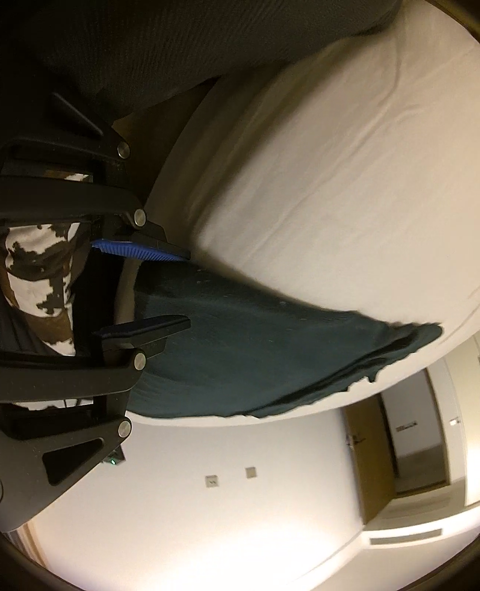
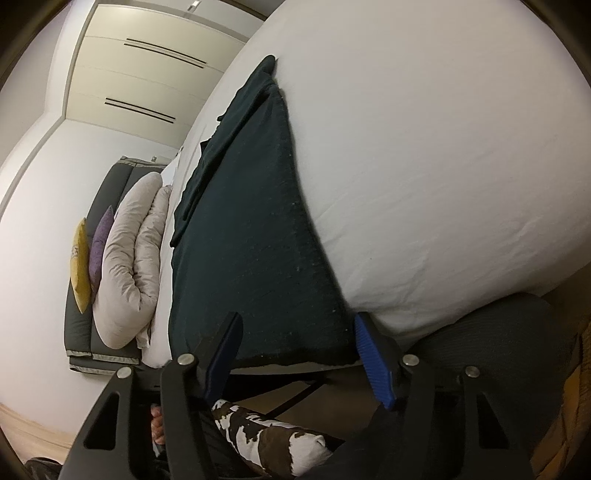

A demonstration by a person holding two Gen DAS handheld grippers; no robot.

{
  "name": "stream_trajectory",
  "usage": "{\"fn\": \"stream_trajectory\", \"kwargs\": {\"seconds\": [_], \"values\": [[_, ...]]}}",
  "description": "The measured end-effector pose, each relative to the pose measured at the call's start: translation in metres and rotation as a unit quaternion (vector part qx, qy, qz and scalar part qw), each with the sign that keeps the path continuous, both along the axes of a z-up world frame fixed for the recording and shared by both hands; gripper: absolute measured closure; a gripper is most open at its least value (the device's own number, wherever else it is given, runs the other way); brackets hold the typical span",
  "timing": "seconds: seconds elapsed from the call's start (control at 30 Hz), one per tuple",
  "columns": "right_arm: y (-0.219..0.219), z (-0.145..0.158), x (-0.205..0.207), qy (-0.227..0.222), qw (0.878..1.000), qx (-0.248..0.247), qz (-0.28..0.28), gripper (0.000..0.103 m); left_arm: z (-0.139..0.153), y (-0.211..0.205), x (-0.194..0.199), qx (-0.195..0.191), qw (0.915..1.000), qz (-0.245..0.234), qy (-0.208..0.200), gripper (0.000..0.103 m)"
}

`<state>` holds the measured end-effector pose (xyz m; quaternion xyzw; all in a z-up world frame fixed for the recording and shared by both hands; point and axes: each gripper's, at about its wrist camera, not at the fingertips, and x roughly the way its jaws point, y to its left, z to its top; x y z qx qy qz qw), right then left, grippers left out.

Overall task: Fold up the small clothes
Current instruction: 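Grasp the sweater hem with both tools and lift it toward the collar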

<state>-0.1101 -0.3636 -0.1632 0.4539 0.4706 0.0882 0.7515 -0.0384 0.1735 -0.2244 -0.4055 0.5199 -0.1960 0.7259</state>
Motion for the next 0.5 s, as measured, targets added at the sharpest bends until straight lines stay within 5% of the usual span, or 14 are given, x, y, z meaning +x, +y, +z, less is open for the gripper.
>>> {"fn": "stream_trajectory", "kwargs": {"seconds": [0.33,0.5], "values": [[-0.001,-0.002,0.002,0.002,1.000,0.003,0.003,0.038,-0.016,-0.012,0.003,0.003,0.9997,-0.015,0.022,0.075],[0.000,-0.002,0.001,0.003,1.000,0.004,0.008,0.044,-0.016,-0.015,0.005,-0.011,0.9997,-0.013,0.018,0.088]]}}
